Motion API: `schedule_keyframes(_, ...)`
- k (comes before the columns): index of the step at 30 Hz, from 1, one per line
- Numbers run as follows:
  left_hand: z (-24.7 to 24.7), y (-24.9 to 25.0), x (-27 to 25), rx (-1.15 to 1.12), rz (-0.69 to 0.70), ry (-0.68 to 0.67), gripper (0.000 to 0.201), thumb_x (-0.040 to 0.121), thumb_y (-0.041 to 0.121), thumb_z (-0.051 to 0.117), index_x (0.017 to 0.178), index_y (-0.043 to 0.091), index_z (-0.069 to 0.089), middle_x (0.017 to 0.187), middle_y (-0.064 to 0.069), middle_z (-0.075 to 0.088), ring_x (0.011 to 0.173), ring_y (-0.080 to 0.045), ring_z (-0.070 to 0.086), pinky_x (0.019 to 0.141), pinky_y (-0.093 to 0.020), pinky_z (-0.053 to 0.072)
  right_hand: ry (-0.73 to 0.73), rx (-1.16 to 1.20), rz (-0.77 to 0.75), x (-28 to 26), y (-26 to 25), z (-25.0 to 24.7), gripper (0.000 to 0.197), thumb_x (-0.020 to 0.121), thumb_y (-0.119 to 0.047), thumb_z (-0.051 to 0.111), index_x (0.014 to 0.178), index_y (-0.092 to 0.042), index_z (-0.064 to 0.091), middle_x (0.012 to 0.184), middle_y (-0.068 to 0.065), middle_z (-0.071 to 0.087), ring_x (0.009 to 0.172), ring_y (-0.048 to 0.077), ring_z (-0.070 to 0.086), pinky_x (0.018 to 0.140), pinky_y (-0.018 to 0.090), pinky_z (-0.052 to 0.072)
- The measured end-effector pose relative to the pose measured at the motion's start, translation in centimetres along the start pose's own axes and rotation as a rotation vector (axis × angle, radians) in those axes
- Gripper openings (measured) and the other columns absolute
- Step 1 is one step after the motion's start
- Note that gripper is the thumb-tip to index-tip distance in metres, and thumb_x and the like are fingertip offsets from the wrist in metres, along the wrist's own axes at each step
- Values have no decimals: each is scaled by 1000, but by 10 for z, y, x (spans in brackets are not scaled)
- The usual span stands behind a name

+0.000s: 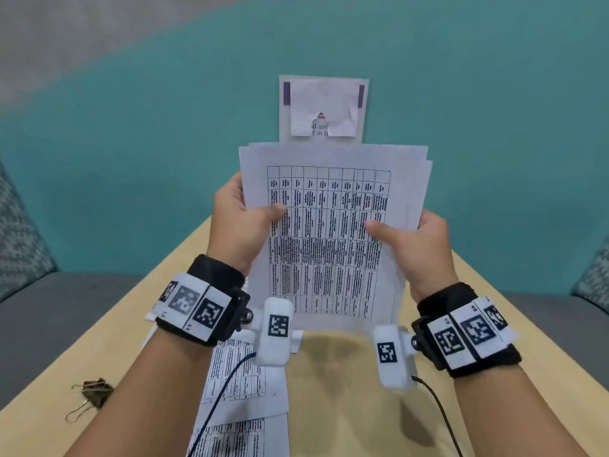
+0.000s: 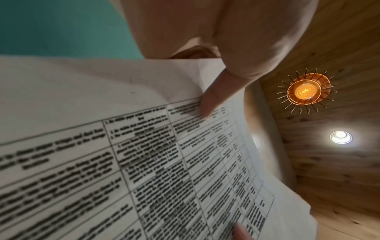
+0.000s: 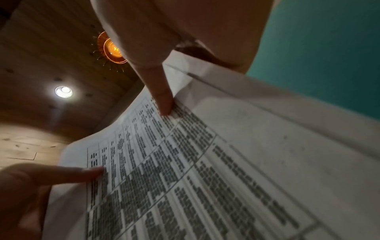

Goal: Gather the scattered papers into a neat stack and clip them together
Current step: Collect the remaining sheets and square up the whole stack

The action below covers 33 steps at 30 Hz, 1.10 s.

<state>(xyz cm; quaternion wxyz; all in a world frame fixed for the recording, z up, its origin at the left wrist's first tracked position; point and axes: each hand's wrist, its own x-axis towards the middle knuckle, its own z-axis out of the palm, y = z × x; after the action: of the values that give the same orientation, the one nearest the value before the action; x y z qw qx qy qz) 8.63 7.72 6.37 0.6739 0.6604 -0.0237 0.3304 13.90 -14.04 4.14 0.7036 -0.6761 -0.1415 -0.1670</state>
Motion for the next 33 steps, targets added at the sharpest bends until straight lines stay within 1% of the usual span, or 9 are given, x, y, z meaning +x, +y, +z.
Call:
schedule_keyframes(3,6,-9,0,-44,-35,11,45,79,-19,70,101,20,67,101,1,78,98,-22,76,86,-40,62,34,5,-3,-2,2,3,22,82,-1,78,88,-21,70,88,-5,75,79,14,70,78,30,58)
schedule_keyframes(6,7,-23,0,-66,-154,-14,40,78,-16,71,103,16,68,102,-3,79,100,-27,75,90,-45,60,36,18,98,-2,9,1,27,80,9,65,96,-12,69,94,4,73,83,22,66,80,39,57)
schedule_keyframes(10,5,-37,1,-29,-248,-31,35,81,-12,65,106,12,69,104,-3,78,97,-25,72,90,-42,58,58,85,165,0,14,-7,35,77,14,52,98,-12,65,94,3,71,82,21,63,73,35,54)
schedule_keyframes(13,7,-40,0,-15,-283,-56,37,83,-7,62,115,11,67,109,-4,78,101,-27,70,86,-41,56,7,75,187,2,16,-7,33,78,13,48,93,-12,63,96,4,68,86,23,59,79,37,50)
schedule_keyframes(17,11,-38,-1,-37,-270,-50,38,85,-6,60,118,12,65,110,-2,77,99,-22,70,86,-37,55,-4,54,180,2,14,-2,32,79,11,47,86,-16,61,95,4,67,89,24,58,82,38,49)
schedule_keyframes(22,8,-41,-1,-15,-286,-43,31,86,-5,58,107,17,65,107,-2,75,99,-27,68,89,-42,54,8,87,200,3,14,-5,37,78,13,46,92,-16,63,101,2,70,91,24,59,84,40,50)
schedule_keyframes(25,11,-41,-3,11,-278,-66,33,91,-3,58,113,20,65,112,2,75,109,-22,68,95,-38,53,-18,35,196,-1,14,-3,35,83,11,46,91,-20,61,99,1,67,89,22,57,81,37,49)
schedule_keyframes(29,16,-33,0,17,-207,-44,36,95,-1,57,125,18,60,114,2,73,102,-14,70,90,-32,55,28,9,90,1,6,1,37,88,7,47,100,-25,61,96,-5,68,80,12,60,70,28,51)
schedule_keyframes(33,16,-44,1,33,-228,-29,38,93,-2,58,127,15,60,119,-1,73,108,-19,69,97,-39,54,45,-10,98,0,16,4,37,87,7,47,95,-28,59,97,-6,67,83,13,60,75,29,50)
